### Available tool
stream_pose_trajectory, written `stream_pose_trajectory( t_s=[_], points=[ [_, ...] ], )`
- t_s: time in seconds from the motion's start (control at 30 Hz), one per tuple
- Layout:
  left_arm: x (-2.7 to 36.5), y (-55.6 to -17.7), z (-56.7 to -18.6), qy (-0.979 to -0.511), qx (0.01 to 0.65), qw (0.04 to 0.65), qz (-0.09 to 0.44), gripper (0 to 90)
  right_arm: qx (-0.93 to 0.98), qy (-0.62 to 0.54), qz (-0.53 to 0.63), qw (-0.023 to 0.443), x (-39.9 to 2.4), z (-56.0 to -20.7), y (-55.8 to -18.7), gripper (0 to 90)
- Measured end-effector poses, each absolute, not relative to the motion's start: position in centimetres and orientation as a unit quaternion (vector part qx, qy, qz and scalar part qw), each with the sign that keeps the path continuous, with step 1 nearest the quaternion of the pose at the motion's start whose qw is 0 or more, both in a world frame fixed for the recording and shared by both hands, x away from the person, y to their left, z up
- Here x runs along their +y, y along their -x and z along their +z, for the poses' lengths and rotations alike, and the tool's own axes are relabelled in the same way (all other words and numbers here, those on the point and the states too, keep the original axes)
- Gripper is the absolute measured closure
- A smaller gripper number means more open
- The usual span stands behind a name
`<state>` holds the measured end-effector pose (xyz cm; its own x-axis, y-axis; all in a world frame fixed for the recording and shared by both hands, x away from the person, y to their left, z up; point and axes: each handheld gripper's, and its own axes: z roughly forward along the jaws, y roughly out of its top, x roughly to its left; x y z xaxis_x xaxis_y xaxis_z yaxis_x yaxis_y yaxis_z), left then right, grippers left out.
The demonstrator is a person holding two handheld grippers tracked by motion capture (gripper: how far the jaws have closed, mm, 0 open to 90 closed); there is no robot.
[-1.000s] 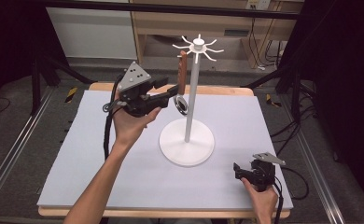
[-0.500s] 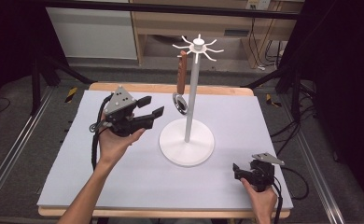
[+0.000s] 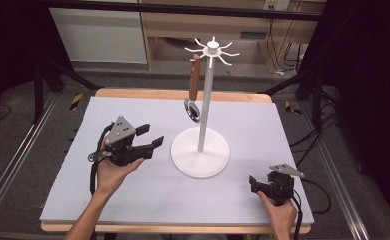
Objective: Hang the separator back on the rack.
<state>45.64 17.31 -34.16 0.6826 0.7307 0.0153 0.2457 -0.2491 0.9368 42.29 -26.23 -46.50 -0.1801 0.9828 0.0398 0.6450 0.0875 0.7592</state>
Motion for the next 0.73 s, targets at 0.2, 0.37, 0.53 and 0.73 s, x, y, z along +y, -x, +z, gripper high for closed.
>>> stream_pose_trajectory(
  t_s=[0.2,0.37,0.53,0.73],
  points=[
    [18.6,-45.2,-37.3,-0.764,0.341,0.5,0.224,35.9,0.692,-0.589,0.331,0.254,-26.3,-46.6,-42.3,10.6],
    [20.3,-45.1,-39.7,-0.767,0.367,0.481,0.213,34.8,0.69,-0.592,0.332,0.251,-26.4,-46.6,-42.3,10.1],
    [22.1,-44.9,-42.0,-0.767,0.396,0.458,0.213,33.8,0.689,-0.595,0.329,0.25,-26.5,-46.7,-42.3,10.0],
    [24.5,-44.5,-44.0,-0.754,0.432,0.446,0.214,33.6,0.689,-0.597,0.326,0.248,-26.7,-46.8,-42.2,9.9]
  ],
)
